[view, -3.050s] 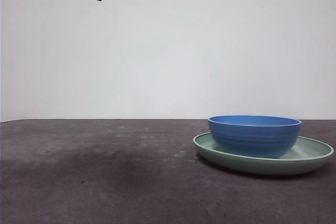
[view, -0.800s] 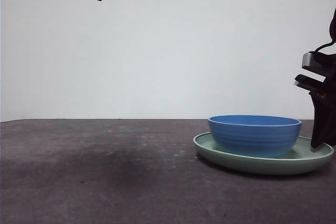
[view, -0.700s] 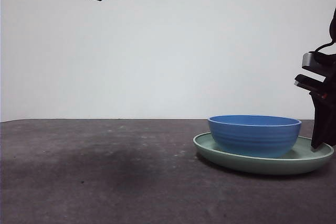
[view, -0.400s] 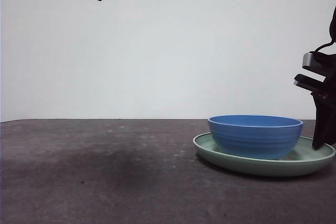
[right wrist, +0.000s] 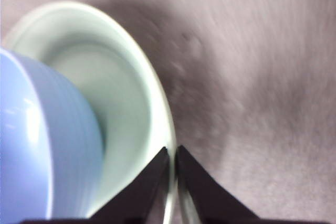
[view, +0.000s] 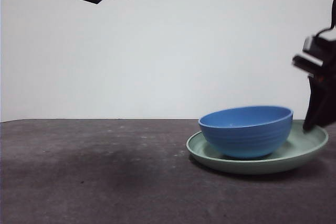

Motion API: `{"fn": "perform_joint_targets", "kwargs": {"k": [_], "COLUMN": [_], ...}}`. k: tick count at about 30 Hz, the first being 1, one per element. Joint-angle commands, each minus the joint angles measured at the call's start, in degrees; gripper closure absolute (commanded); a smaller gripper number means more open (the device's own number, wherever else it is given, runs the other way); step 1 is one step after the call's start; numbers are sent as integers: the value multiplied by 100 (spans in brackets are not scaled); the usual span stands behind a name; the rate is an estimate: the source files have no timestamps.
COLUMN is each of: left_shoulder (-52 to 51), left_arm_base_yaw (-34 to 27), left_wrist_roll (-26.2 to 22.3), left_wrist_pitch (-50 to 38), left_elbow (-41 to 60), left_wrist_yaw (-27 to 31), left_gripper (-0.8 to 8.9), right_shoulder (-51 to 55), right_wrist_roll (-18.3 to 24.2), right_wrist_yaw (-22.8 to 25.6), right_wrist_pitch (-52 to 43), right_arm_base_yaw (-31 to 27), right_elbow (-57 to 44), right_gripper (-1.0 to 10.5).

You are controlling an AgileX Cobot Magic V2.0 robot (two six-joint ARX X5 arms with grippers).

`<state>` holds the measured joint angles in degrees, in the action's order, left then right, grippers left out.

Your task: Pick up the blue bowl, put it on the green plate, put it on desk

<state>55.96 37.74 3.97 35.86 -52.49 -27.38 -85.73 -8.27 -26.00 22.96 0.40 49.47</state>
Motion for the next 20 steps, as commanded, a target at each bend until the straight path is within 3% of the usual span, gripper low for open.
{"fn": "perform_joint_targets", "kwargs": {"k": [1,12,20], "left_shoulder": [46,46,46], "left_arm_base_yaw": [52,52,52], "left_wrist_roll": [-35,-52,-52], "left_wrist_pitch": [-72,-98,-98], "left_elbow": [-42,-39,-39], "left_wrist_yaw": [-31,-31,-31], "left_gripper": [624,624,624], "right_shoulder": [144,498,472], "right_wrist_roll": [-227,-841,-1534], "right_wrist_yaw": [-219,-599,-289], "right_wrist_pitch": [-68,-251,-903], "right_arm_base_yaw": [15,264,1110], "right_elbow": [103,103,103], "right_gripper": [933,933,932]}}
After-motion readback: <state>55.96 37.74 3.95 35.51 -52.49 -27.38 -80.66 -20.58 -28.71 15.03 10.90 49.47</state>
